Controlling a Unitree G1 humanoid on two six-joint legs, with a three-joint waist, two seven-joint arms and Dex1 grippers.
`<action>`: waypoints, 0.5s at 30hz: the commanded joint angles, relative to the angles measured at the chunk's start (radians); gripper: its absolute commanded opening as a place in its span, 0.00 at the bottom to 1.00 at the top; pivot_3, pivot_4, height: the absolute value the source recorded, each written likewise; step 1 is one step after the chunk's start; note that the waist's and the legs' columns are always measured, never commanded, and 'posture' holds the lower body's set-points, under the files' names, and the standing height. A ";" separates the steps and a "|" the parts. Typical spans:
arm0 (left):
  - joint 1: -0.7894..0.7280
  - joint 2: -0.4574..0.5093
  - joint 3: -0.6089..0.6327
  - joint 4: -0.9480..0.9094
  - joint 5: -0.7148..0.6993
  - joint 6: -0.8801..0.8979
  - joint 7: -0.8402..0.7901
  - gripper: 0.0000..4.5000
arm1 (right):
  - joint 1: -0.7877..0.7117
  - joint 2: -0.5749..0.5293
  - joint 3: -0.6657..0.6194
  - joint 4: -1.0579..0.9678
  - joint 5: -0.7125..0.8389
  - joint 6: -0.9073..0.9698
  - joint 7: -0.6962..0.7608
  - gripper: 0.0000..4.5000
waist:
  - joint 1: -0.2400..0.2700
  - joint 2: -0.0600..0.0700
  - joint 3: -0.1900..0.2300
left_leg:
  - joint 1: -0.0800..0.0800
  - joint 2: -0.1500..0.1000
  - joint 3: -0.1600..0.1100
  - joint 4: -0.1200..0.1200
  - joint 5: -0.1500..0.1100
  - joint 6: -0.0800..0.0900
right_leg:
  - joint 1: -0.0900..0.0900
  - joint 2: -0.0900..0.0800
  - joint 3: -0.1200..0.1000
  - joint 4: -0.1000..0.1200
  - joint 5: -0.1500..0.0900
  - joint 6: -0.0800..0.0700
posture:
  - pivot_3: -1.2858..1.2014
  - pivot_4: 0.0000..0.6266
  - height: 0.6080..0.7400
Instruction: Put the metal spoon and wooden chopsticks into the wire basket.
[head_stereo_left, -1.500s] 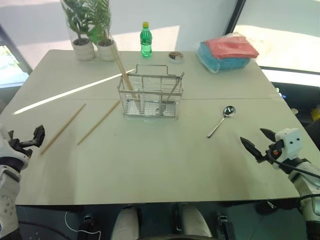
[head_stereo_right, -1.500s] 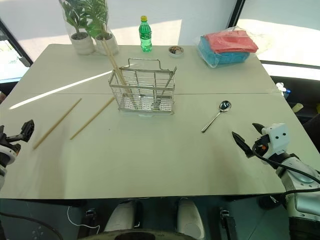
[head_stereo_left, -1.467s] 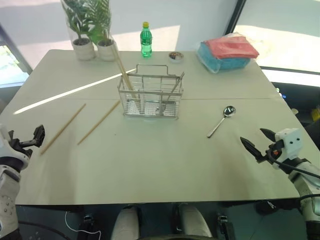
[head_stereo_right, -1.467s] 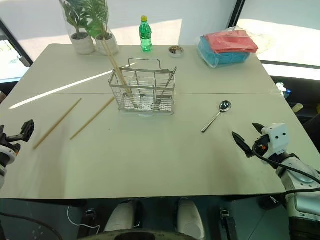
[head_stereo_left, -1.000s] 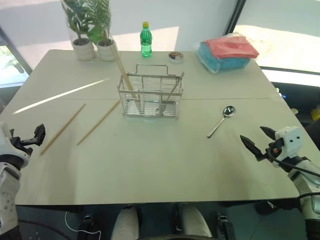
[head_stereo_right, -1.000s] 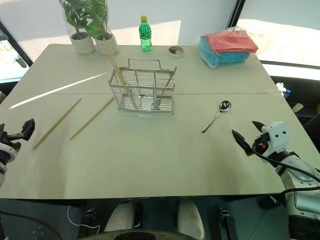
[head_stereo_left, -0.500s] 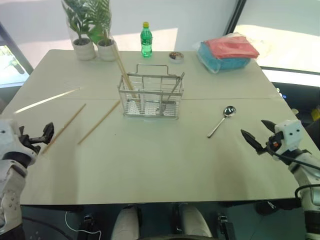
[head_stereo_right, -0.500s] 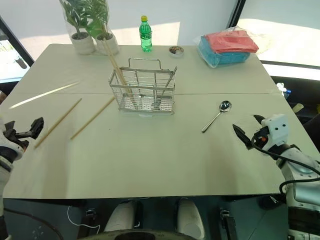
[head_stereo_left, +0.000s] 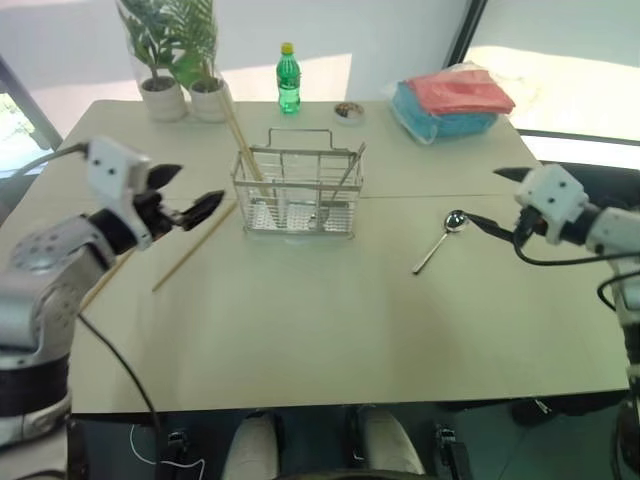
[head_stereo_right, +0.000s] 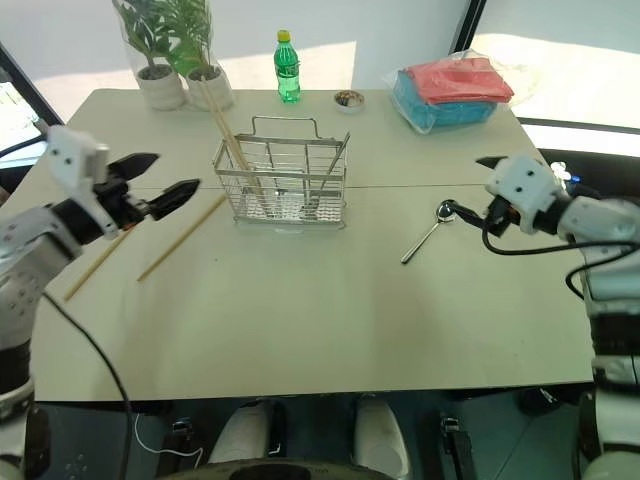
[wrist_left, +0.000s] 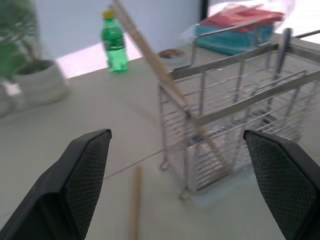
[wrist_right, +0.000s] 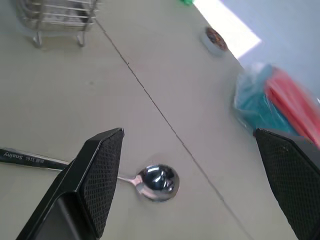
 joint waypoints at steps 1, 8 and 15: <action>-0.095 -0.017 -0.083 0.033 0.013 -0.026 -0.065 1.00 | -0.159 -0.011 0.107 0.143 -0.107 -0.169 0.081 0.96 | 0.000 0.000 0.000 | 0.000 0.000 0.000 0.000 0.000 0.000 | 0.000 0.000 0.000 0.000 0.000 0.000 | 0.52 0.24 0.87; -0.177 -0.068 -0.186 0.057 0.026 -0.042 -0.145 1.00 | -0.452 -0.031 0.420 0.553 -0.522 -0.653 0.003 0.96 | 0.003 0.001 0.002 | -0.001 0.000 0.001 0.000 0.000 0.000 | 0.000 0.000 0.001 0.000 0.000 0.001 | 0.52 0.24 0.87; -0.185 -0.074 -0.225 0.024 0.005 -0.006 -0.218 1.00 | -0.659 0.014 0.663 0.814 -0.861 -0.816 -0.248 0.96 | -0.002 0.002 0.003 | -0.002 0.000 0.002 0.001 0.001 -0.001 | -0.002 0.000 0.002 0.001 0.000 0.001 | 0.52 0.24 0.87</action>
